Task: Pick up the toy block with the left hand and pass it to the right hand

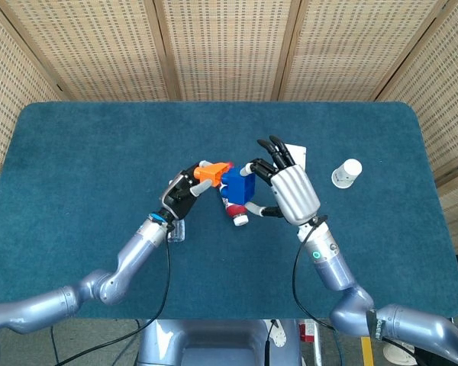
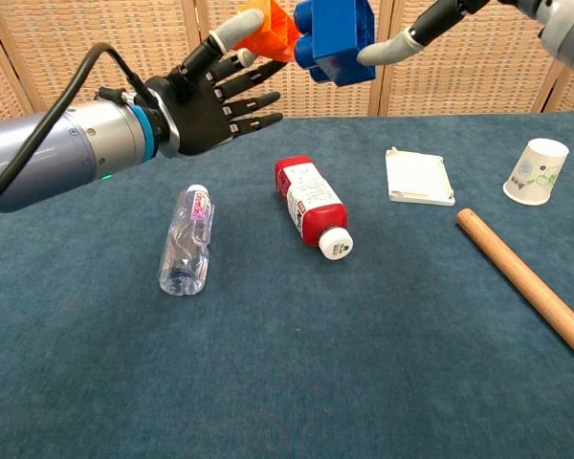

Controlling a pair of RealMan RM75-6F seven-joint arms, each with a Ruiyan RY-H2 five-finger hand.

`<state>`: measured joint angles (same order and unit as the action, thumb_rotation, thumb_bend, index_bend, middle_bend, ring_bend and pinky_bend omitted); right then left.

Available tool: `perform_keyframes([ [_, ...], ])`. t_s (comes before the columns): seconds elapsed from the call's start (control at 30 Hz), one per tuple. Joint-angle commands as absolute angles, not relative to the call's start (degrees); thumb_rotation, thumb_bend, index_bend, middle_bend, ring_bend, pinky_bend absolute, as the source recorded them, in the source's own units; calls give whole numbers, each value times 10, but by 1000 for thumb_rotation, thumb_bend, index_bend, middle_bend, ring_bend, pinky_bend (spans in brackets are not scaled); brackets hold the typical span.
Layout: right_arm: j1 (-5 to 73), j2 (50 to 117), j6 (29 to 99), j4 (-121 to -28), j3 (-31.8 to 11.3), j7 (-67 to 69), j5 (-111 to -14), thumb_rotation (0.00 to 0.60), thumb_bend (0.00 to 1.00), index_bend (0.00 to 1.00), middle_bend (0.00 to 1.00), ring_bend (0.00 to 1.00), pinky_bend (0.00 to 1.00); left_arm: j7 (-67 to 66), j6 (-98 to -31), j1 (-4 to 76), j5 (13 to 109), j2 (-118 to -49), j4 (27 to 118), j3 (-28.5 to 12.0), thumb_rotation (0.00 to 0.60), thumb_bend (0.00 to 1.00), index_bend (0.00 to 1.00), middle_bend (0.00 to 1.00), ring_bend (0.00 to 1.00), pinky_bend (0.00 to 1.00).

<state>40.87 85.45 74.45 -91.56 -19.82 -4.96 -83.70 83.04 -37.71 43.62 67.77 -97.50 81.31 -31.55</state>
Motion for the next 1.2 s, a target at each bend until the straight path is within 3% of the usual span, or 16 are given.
perform_keyframes([
  [0.03,399,838,754,-909,-193,-28,-848,600,165,613,591,100,0,839,-377,427,680,-960,812,-320,600,434,564,514,57,0],
  [0.37,380,799,761,-862,-173,-1,-865,600,165,613,591,109,0,850,-387,397,719,-894,798,-320,600,435,564,513,57,0],
  [0.67,369,798,727,-756,-126,7,-870,600,166,614,592,113,0,595,-425,380,795,-801,728,-237,600,430,563,514,57,0],
  [0.87,371,819,720,-690,-101,13,-889,600,167,613,586,119,0,414,-455,357,785,-799,684,-179,600,430,562,513,57,0],
  [0.93,371,828,724,-670,-97,15,-894,600,166,602,541,119,0,375,-464,354,774,-813,666,-169,600,430,562,510,57,0],
  [0.97,370,832,726,-661,-95,17,-895,600,163,574,497,119,0,363,-465,353,769,-819,658,-164,600,430,562,505,57,0],
  [1.03,370,837,724,-649,-90,18,-897,600,84,381,279,72,0,346,-466,353,764,-829,645,-158,600,422,547,462,55,0],
  [1.07,370,837,721,-646,-88,18,-898,600,51,284,184,49,0,340,-467,353,763,-833,640,-155,600,373,494,386,40,0],
  [1.13,369,834,706,-644,-82,10,-892,600,0,68,13,0,0,326,-470,354,762,-841,628,-149,600,231,285,179,12,0],
  [1.2,367,825,691,-659,-81,2,-881,600,0,12,0,0,0,314,-474,354,763,-850,621,-143,600,76,43,15,0,0],
])
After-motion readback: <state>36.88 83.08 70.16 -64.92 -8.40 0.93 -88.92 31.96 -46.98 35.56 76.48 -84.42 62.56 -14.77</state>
